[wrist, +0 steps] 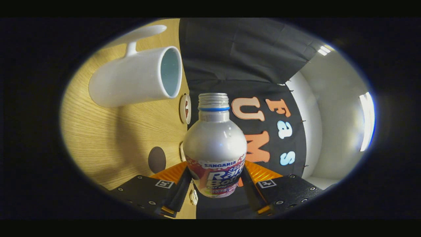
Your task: Take the bottle from table, then pour the juice into the cup, finally place the bottle on the coaster
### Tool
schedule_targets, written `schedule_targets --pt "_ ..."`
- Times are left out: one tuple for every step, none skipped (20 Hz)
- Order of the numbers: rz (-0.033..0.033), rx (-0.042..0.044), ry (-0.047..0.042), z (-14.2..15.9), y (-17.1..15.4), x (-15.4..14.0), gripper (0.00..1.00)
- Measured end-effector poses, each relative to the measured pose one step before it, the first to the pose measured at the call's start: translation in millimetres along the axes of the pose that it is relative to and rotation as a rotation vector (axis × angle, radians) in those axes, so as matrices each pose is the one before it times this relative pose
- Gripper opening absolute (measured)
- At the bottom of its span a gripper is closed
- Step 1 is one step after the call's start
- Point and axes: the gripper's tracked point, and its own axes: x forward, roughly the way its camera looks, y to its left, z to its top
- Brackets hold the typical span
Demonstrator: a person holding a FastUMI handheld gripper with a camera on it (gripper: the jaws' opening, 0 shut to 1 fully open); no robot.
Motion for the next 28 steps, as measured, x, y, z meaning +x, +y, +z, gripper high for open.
schedule_targets --pt "-0.0051 -0.01389 -0.00375 0.87 -0.91 0.12 0.77" --pt "-0.00159 -0.01002 -0.00258 0.39 0.29 -0.67 0.77" --pt "-0.00177 -0.00689 -0.00435 0.96 -0.26 0.85 0.77" --pt "-0.00256 -0.00606 -0.00427 1.1 -0.13 -0.94 0.77" --pt "-0.00042 -0.0073 -0.00509 1.41 -0.02 -0.18 0.77" --pt "-0.00183 -0.00998 -0.00502 1.45 -1.33 1.85 0.77" --pt "-0.00116 -0.01174 -0.00493 1.3 -1.46 2.7 0.77" --pt "-0.0007 -0.0105 -0.00272 0.11 0.1 0.21 0.77" --pt "0.00104 -0.01187 -0.00475 0.79 -0.07 1.77 0.77" --pt "-0.002 -0.01179 -0.00435 1.36 0.42 1.94 0.77" --pt "0.00167 -0.00932 -0.00362 -0.89 0.31 0.92 0.77" --pt "0.00299 -0.00868 -0.00458 1.85 2.21 -0.62 0.77" --pt "0.00022 -0.0109 -0.00419 -0.17 0.14 -0.35 0.77" --pt "-0.00125 -0.00977 -0.0033 0.35 0.35 0.58 0.77" --pt "-0.00286 -0.00736 -0.00281 -0.82 -0.17 0.17 0.77" --pt "-0.00346 -0.008 -0.00509 0.25 -2.05 0.78 0.77" --pt "-0.00361 -0.00903 -0.00422 0.12 -1.39 0.8 0.77" --pt "-0.0032 -0.01122 -0.00491 0.17 -1.03 0.55 0.77" --pt "-0.00126 -0.00821 -0.00386 -0.37 -0.29 0.72 0.77" --pt "-0.00006 -0.00794 -0.00469 -0.14 -0.16 -0.33 0.77" --pt "-0.00033 -0.00748 -0.00384 -0.79 0.52 0.56 0.77" --pt "-0.0014 -0.00954 -0.00491 0.39 -0.13 -1.1 0.77" --pt "-0.00033 -0.01085 -0.00518 1.74 -1.02 0.8 0.77" --pt "-0.00198 -0.01214 -0.00254 0.24 -1.91 -0.21 0.77" --pt "-0.00512 -0.01151 -0.00176 -0.26 -1.12 -0.35 0.77" --pt "0.0017 -0.00092 -0.00532 1.38 0.42 0.07 0.77" --pt "0.0018 0.00642 0.00128 -1.01 0.01 0.81 0.77" --pt "-0.00028 0.00245 -0.00139 -0.1 -0.02 -0.32 0.77"
